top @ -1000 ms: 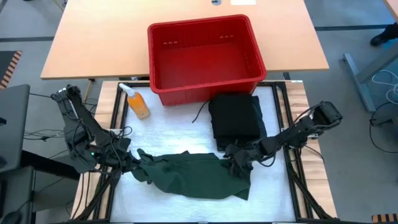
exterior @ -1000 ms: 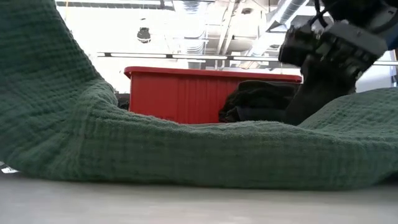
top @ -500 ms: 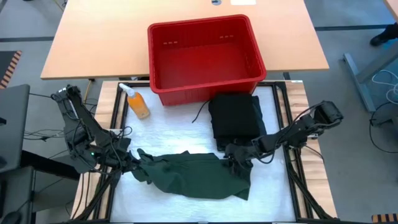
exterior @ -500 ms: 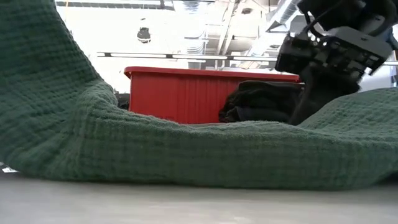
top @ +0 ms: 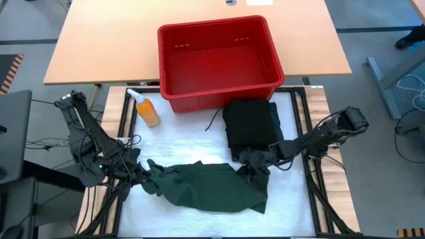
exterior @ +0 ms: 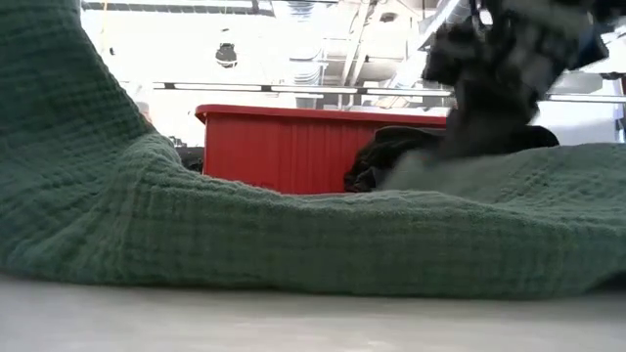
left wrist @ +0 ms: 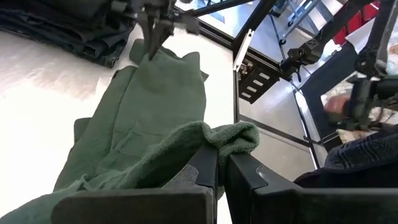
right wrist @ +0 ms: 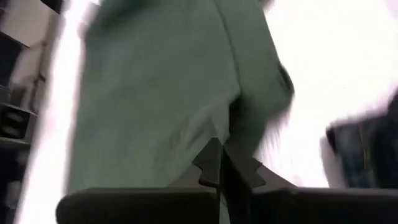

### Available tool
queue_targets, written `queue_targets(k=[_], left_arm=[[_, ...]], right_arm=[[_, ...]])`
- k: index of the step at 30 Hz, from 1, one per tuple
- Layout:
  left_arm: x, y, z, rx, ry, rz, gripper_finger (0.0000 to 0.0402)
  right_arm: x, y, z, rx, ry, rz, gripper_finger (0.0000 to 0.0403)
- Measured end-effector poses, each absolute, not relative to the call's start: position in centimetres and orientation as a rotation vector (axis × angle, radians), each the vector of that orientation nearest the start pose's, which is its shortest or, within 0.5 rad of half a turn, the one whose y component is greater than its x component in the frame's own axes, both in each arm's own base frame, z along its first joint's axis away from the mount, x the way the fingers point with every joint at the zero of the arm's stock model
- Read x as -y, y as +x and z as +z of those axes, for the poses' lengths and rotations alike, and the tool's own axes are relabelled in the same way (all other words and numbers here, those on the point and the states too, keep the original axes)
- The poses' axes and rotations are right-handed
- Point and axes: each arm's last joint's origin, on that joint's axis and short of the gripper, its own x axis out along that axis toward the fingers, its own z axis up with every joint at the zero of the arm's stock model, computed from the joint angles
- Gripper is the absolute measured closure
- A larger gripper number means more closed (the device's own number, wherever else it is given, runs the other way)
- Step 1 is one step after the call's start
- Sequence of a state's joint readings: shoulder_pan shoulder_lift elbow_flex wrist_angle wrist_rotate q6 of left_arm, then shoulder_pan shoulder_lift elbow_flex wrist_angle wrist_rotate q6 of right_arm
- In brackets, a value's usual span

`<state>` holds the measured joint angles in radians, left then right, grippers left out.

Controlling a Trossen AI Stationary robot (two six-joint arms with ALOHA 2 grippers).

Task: Fold Laundry from Bin
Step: Fold the green polo shirt

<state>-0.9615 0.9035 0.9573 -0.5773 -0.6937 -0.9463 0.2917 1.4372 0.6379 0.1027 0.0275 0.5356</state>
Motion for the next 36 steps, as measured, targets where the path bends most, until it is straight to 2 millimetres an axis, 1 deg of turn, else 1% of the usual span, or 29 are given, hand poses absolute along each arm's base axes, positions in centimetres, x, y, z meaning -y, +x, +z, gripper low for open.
queue_targets(k=[3, 5, 8, 10, 11, 14, 17, 19, 21, 24, 27, 32, 36], left_arm=[[13.4, 11.6, 33.9, -0.438, -0.551, -0.07, 0.0402], [13.4, 11.6, 33.9, -0.439, -0.561, -0.069, 0.0401], [13.4, 11.6, 33.9, -0.44, -0.568, -0.067, 0.0402], [13.4, 11.6, 33.9, -0.44, -0.569, -0.067, 0.0401], [13.4, 11.6, 33.9, -0.44, -0.569, -0.067, 0.0401], [13.4, 11.6, 33.9, -0.44, -0.57, -0.067, 0.0401], [13.4, 11.6, 33.9, -0.443, -0.584, -0.067, 0.0402], [13.4, 11.6, 33.9, -0.454, -0.604, -0.079, 0.0402], [13.7, 11.7, 33.8, -0.474, -0.621, -0.095, 0.0402], [14.0, 11.7, 33.4, -0.543, -0.625, -0.136, 0.0402], [14.0, 11.6, 33.0, -0.609, -0.642, -0.145, 0.0401], [13.7, 11.6, 32.8, -0.634, -0.657, -0.117, 0.0401], [13.7, 11.6, 32.8, -0.635, -0.656, -0.116, 0.0401]], right_arm=[[-8.2, 26.5, 19.6, -0.646, 0.41, 0.107, 0.0375], [-9.1, 26.5, 21.7, -0.586, 0.416, 0.162, 0.0386], [-11.7, 26.0, 24.5, -0.531, 0.428, 0.322, 0.0389], [-13.9, 25.4, 25.8, -0.527, 0.442, 0.435, 0.0388], [-15.1, 24.9, 26.1, -0.536, 0.447, 0.486, 0.0386], [-18.6, 23.6, 25.9, -0.603, 0.476, 0.588, 0.0382], [-21.5, 22.2, 24.0, -0.728, 0.522, 0.607, 0.0382], [-22.8, 21.7, 22.5, -0.821, 0.56, 0.579, 0.0382], [-23.9, 21.6, 20.9, -0.879, 0.602, 0.55, 0.038], [-25.1, 21.6, 19.3, -0.928, 0.669, 0.519, 0.0373], [-25.7, 21.8, 18.4, -0.937, 0.691, 0.523, 0.0353], [-26.1, 22.0, 19.0, -0.901, 0.64, 0.588, 0.0301], [-26.6, 21.8, 19.6, -0.866, 0.515, 0.652, 0.0252]])
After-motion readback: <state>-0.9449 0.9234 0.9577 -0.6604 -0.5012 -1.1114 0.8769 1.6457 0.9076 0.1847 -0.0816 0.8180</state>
